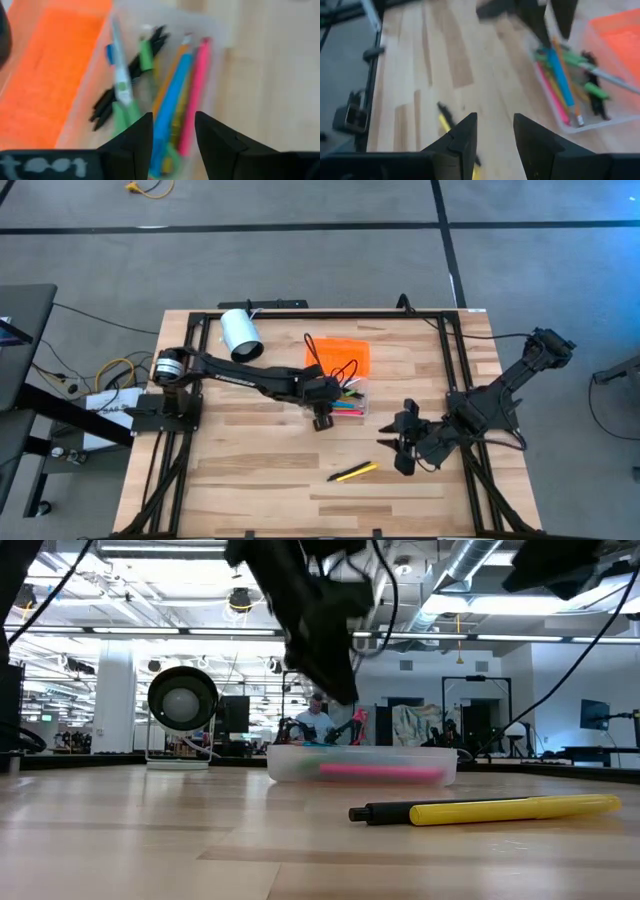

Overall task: Pick & place school supplies into a supply box
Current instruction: Put the black pen into the orange supply box

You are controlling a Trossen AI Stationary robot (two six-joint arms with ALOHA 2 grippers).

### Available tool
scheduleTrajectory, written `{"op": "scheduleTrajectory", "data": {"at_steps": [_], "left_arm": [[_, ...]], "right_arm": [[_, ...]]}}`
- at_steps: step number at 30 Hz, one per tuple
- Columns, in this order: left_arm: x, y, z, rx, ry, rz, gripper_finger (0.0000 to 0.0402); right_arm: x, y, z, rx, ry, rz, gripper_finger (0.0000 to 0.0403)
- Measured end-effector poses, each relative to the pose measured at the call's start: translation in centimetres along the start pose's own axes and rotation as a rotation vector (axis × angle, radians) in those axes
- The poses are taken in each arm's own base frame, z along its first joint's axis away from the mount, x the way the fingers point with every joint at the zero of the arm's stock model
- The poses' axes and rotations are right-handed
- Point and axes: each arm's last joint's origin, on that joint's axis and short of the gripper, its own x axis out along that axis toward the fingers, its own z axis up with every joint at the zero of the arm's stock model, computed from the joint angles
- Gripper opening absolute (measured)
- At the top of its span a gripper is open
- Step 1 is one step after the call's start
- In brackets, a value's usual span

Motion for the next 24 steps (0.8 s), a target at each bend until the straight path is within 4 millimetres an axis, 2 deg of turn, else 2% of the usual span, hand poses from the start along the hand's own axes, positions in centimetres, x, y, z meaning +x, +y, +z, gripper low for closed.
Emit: {"op": "scheduleTrajectory", "data": {"at_steps": [4, 9, 14, 18, 24], "left_arm": [[-2.9, -1.8, 0.4, 0.04, -0.066, -0.046, 0.0136], [-5.6, -4.5, 0.0, 0.106, -0.124, -0.057, 0.0137], [-6.4, -6.7, -1.2, 0.121, -0.104, -0.006, 0.0137], [-6.6, -8.0, -2.5, 0.086, -0.077, 0.027, 0.0137], [-7.4, -9.9, -3.7, 0.056, -0.074, 0.047, 0.0137]], "right_arm": [[0.7, 0.8, -0.8, -0.045, 0.047, 0.031, 0.012], [3.7, 2.6, -2.3, -0.159, 0.153, 0.122, 0.012], [6.8, 3.9, -3.7, -0.207, 0.21, 0.175, 0.012], [7.7, 4.0, -3.6, -0.22, 0.192, 0.199, 0.012], [8.8, 3.1, -3.4, -0.271, 0.235, 0.2, 0.012]]}}
